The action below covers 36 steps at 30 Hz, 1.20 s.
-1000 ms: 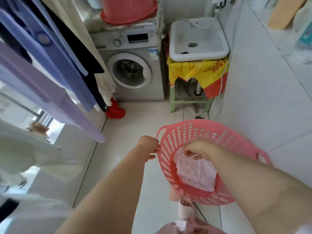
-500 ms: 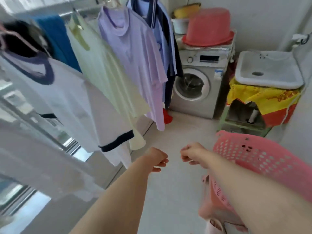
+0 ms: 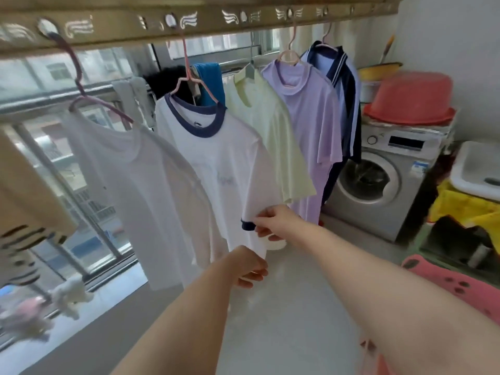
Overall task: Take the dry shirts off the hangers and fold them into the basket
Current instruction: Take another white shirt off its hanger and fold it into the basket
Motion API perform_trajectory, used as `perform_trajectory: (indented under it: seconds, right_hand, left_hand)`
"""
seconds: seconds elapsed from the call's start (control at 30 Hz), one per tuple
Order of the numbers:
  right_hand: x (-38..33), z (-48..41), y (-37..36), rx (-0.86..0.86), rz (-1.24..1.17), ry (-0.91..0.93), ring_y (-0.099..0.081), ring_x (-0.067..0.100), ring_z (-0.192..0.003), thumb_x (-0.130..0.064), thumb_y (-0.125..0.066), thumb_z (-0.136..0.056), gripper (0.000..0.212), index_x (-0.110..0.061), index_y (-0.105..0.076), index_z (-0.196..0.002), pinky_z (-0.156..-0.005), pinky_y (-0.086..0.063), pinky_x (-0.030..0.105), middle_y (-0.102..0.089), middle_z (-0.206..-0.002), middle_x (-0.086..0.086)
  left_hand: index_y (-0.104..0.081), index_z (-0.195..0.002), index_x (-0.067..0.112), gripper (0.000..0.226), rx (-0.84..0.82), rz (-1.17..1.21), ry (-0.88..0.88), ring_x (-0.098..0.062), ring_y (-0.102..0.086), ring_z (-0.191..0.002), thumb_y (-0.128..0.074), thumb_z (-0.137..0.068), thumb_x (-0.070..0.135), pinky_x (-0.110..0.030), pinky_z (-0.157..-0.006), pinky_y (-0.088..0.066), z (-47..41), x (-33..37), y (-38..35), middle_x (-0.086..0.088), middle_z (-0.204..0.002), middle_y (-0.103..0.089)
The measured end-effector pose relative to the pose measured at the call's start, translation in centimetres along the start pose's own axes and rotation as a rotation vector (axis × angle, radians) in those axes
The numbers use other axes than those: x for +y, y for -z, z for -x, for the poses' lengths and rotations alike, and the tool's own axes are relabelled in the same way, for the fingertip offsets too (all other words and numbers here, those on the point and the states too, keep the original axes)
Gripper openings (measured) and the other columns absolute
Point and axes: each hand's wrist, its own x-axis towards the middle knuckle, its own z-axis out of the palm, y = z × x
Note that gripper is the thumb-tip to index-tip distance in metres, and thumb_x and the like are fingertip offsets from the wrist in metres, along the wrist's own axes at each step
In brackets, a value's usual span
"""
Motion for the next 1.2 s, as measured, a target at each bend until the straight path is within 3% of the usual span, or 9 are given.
perform_trajectory:
  seconds: [0.17, 0.23, 0.33, 0.47, 0.57, 0.73, 0.83, 1.07, 1.2]
  right_hand:
    - [-3.6, 1.6, -1.5, -0.056, 0.002, 0.11, -0.063, 0.009, -0.071, -0.022, -0.059, -0.092, 0.006, -0.019, -0.06, -0.088, -0.075, -0.053, 0.026, -0.067, -0.079, -0.002]
    - [-4.5, 2.1, -2.1, -0.053, 0.012, 0.128, -0.064, 0.01, -0.075, -0.026, -0.059, -0.093, 0.008, -0.019, -0.061, -0.089, -0.084, -0.055, 0.033, -0.068, -0.083, -0.002]
    - [-6.2, 3.0, -3.0, 0.024, 0.0, 0.152, -0.062, 0.016, -0.088, -0.042, -0.054, -0.092, 0.023, -0.02, -0.062, -0.089, -0.086, -0.053, 0.04, -0.068, -0.093, -0.001]
    - [-10.4, 4.5, -4.8, 0.127, 0.064, 0.318, -0.06, 0.024, -0.102, -0.051, -0.044, -0.094, 0.042, -0.013, -0.06, -0.104, -0.093, -0.048, 0.04, -0.065, -0.105, 0.003]
    - [-13.8, 5.5, -6.0, 0.16, 0.086, 0.415, -0.057, 0.022, -0.105, -0.048, -0.046, -0.094, 0.043, -0.012, -0.057, -0.117, -0.094, -0.047, 0.037, -0.061, -0.113, 0.002]
    - [-18.2, 4.8, -8.6, 0.216, 0.275, 0.46, -0.056, 0.023, -0.113, -0.032, -0.055, -0.091, 0.042, -0.014, -0.052, -0.129, -0.092, -0.046, 0.032, -0.059, -0.126, 0.004]
    - [-20.2, 4.2, -10.0, 0.283, 0.321, 0.437, -0.054, 0.025, -0.119, -0.036, -0.048, -0.095, 0.045, -0.014, -0.049, -0.133, -0.095, -0.044, 0.033, -0.057, -0.132, 0.006]
    - [-23.0, 2.7, -13.2, 0.452, 0.383, 0.439, -0.057, 0.028, -0.11, -0.025, -0.045, -0.096, 0.029, -0.014, -0.06, -0.117, -0.078, -0.04, 0.028, -0.063, -0.119, 0.008]
    - [-23.0, 2.1, -14.5, 0.551, 0.349, 0.417, -0.059, 0.025, -0.104, -0.026, -0.038, -0.1, 0.029, -0.017, -0.061, -0.115, -0.079, -0.043, 0.031, -0.065, -0.115, 0.004]
  left_hand:
    - [-0.065, -0.108, 0.007, 0.02, 0.05, 0.008, 0.053, -0.011, -0.068, -0.077, -0.059, -0.092, 0.017, -0.03, -0.077, -0.056, 2.9, -1.5, 1.0, 0.002, -0.086, -0.072]
    - [-0.066, -0.105, 0.009, 0.019, 0.073, -0.001, 0.075, -0.01, -0.069, -0.073, -0.061, -0.09, 0.018, -0.029, -0.073, -0.057, 3.7, -2.6, 1.5, 0.002, -0.086, -0.074]
    - [-0.066, -0.098, 0.013, 0.012, 0.083, -0.045, 0.121, -0.007, -0.069, -0.069, -0.059, -0.09, 0.018, -0.027, -0.068, -0.055, 5.3, -4.3, 2.8, 0.006, -0.081, -0.074]
    - [-0.061, -0.095, 0.014, 0.008, 0.129, -0.078, 0.11, -0.005, -0.063, -0.062, -0.054, -0.092, 0.015, -0.024, -0.064, -0.05, 8.4, -5.9, 6.9, 0.008, -0.076, -0.069]
    - [-0.059, -0.091, 0.014, 0.006, 0.225, -0.052, 0.072, -0.007, -0.063, -0.064, -0.053, -0.092, 0.016, -0.024, -0.062, -0.049, 10.0, -5.5, 11.0, 0.006, -0.077, -0.069]
    - [-0.058, -0.092, 0.013, 0.007, 0.465, 0.081, -0.109, -0.009, -0.062, -0.06, -0.052, -0.093, 0.017, -0.024, -0.057, -0.048, 12.9, -2.7, 18.3, 0.004, -0.073, -0.066]
    - [-0.06, -0.098, 0.009, 0.011, 0.539, 0.167, -0.252, -0.012, -0.061, -0.062, -0.051, -0.094, 0.014, -0.026, -0.062, -0.048, 14.8, -1.1, 22.2, 0.0, -0.077, -0.065]
    - [-0.063, -0.101, 0.008, 0.014, 0.653, 0.262, -0.525, -0.014, -0.063, -0.068, -0.051, -0.095, 0.007, -0.028, -0.064, -0.052, 16.7, 1.3, 27.9, -0.008, -0.096, -0.069]
    - [-0.064, -0.095, 0.012, 0.011, 0.688, 0.228, -0.592, -0.016, -0.067, -0.073, -0.056, -0.091, 0.006, -0.033, -0.069, -0.057, 16.1, 1.4, 29.3, -0.007, -0.092, -0.069]
